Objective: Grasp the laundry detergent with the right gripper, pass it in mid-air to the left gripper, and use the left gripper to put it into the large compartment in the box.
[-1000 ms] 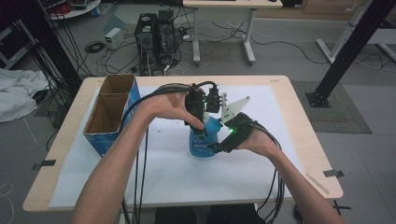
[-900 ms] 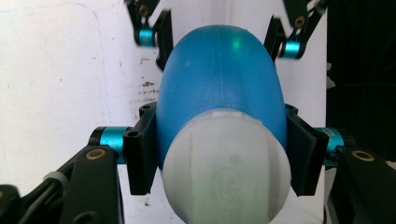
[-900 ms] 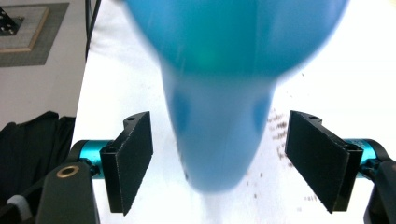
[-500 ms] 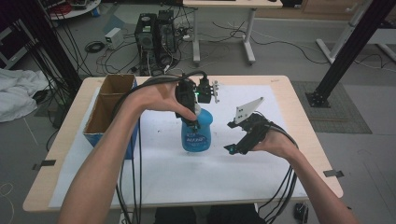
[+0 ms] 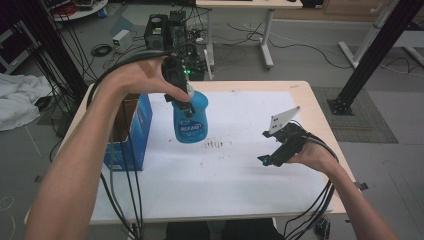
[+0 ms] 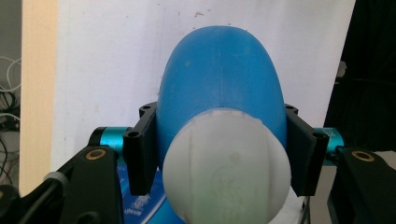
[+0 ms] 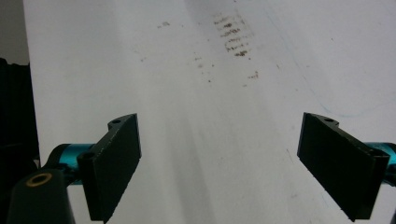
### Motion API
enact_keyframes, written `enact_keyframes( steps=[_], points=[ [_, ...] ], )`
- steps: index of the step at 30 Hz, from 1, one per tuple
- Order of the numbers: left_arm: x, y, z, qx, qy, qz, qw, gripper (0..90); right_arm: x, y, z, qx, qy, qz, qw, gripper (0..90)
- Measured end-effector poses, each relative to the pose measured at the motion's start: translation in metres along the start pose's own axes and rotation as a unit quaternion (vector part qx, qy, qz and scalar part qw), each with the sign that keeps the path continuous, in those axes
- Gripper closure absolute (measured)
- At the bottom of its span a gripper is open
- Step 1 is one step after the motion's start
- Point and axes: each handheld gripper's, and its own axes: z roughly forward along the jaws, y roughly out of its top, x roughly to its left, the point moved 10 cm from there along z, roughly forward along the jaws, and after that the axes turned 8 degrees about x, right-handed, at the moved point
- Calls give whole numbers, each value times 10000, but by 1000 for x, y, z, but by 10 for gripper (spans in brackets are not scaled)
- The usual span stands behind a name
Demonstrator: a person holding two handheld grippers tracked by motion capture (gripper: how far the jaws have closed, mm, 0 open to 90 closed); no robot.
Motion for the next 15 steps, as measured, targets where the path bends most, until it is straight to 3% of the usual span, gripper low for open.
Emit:
enact_keyframes(
  steps=[1, 2, 5, 10, 13, 14, 15],
  points=[
    [4, -5, -7, -36, -76, -167, 9998, 382, -1, -3, 0, 28, -28, 14, 10000, 127],
    [4, -5, -7, -36, -76, -167, 9998, 382, -1, -3, 0, 28, -28, 14, 10000, 127],
    [12, -14, -21, -165, -152, -475, 9986, 383, -3, -10, 1, 111, -86, 88, 9999, 127],
    [23, -31, -36, -124, -75, -787, 9968, 383, -2, -15, 4, 210, -108, 93, 9997, 127],
    [30, -43, -44, -76, -66, -1074, 9942, 383, -2, -17, 5, 249, -124, 83, 9996, 127],
    [30, -43, -44, -76, -66, -1074, 9942, 383, -2, -17, 5, 249, -124, 83, 9996, 127],
    [34, -51, -47, -19, -55, -1287, 9917, 383, -2, -17, 5, 253, -132, 93, 9996, 127]
  ],
)
